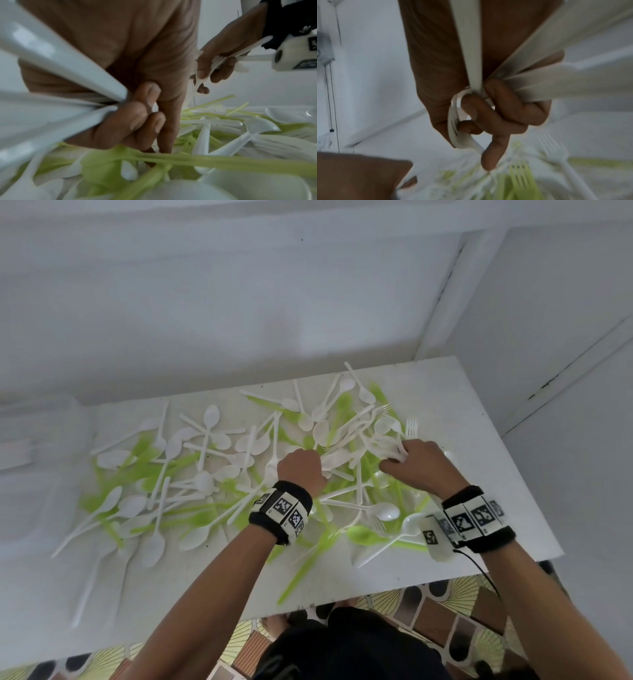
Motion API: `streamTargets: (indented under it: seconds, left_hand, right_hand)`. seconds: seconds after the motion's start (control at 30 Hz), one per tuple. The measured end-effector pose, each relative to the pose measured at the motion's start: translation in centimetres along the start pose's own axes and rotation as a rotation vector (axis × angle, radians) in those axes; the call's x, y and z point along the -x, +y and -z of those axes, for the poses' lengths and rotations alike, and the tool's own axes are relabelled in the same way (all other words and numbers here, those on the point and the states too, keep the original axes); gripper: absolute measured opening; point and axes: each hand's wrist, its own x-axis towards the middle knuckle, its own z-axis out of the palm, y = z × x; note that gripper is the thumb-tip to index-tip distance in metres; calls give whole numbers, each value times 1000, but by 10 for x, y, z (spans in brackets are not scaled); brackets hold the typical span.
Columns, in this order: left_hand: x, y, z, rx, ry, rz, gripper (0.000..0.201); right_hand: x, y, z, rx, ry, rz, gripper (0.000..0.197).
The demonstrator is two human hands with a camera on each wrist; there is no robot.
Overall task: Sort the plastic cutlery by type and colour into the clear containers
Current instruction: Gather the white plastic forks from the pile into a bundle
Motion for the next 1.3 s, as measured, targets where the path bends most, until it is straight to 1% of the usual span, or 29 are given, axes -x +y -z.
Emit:
streamTargets:
  seconds: [0.07,0.17,0.3,0.37,0.43,0.5,0.57,0.6,0.7,0.8,0.83,0.87,0.9,0.97,1.0,1.03,1.07,1.17,1.2,1.23,1.3]
  left_hand:
    - [-1,-2,1,-15,-1,-6,34]
    - [-1,-4,4,-53,-2,-13,35]
    - [0,-4,9,-46,-17,-35,36]
    - [0,-5,13,6,-45,-47,40]
    - [1,-7,17,73,-72,-48,42]
    - [1,-10,21,172,-95,-43,38]
    - [1,-14,26,286,-80,-43,38]
    - [1,-15,28,342,-59,-44,39]
    - [-2,-20,31,503,-10,-41,44]
    - [-4,-22,32,601,51,-1,63]
    - [-5,-23,31,603,58,4,65]
    - [-5,-23,30,597,52,4,62]
    - [-3,-23,33,601,42,0,56]
    - [1,-22,38,643,15,-22,44]
    - [3,-22,40,672,0,-40,40]
    - [3,-22,42,697,-15,-72,37]
    - [5,-22,44,712,-34,-110,34]
    - [9,-28,54,765,-93,-198,32]
    - [8,-32,56,800,-100,-211,30]
    - [7,-37,58,830,-100,-221,25]
    - [1,-46,61,846,-102,-222,17]
  right_hand:
    - [5,-3,17,-26,31,22,24]
    - [15,-8,43,-88,61,98,11]
    - [27,-15,64,-184,138,188,11]
    - [30,-19,66,-243,166,209,5]
    - [29,-22,64,-284,129,217,9]
    - [27,-23,59,-336,20,217,24]
    - [23,-23,52,-379,-64,222,38]
    - [20,-22,48,-376,-65,225,42]
    - [15,-25,43,-381,-20,231,43]
    - [10,-28,40,-394,-59,224,50]
    - [9,-28,39,-406,-84,229,51]
    - [7,-28,37,-410,-94,238,48]
    - [5,-28,35,-424,-82,245,40]
    - [2,-30,32,-416,7,236,9]
    - [1,-31,31,-378,65,229,9]
    - [-1,-32,29,-338,119,214,21]
    - [-5,-32,26,-298,153,194,30]
    - [-15,-33,19,-163,183,169,45]
    - [-19,-33,16,-114,178,171,45]
    - [-25,-32,13,-79,168,178,41]
    - [-37,-32,4,-50,147,194,29]
